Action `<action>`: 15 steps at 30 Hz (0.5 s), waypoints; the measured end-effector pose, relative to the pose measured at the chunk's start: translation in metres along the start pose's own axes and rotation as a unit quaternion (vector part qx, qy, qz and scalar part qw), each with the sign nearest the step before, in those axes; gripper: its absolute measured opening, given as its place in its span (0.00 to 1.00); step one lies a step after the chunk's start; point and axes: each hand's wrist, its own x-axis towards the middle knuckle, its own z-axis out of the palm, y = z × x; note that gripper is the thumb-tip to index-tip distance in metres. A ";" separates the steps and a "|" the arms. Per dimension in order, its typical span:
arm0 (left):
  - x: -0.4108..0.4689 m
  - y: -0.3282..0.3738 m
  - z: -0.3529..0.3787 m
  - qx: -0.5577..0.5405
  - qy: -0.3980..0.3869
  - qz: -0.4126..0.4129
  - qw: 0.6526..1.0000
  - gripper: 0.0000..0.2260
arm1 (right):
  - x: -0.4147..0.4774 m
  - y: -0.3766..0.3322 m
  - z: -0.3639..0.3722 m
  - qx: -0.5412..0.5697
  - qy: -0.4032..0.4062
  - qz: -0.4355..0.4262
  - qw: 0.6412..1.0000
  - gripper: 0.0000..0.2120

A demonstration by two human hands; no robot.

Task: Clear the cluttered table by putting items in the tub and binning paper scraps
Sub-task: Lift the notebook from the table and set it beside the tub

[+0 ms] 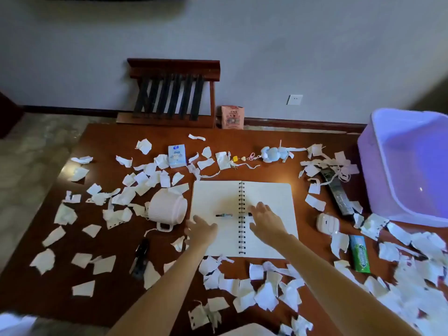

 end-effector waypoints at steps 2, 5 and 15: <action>0.002 0.001 -0.002 -0.009 0.010 -0.027 1.000 0.30 | 0.002 0.001 0.004 -0.022 0.009 0.019 1.000 0.14; 0.005 0.004 -0.003 0.001 0.030 -0.020 0.999 0.30 | 0.000 0.007 0.011 -0.026 -0.005 0.064 0.998 0.11; 0.015 0.016 -0.020 -0.128 0.061 0.004 0.990 0.21 | -0.008 0.029 0.016 0.112 0.013 0.149 0.982 0.08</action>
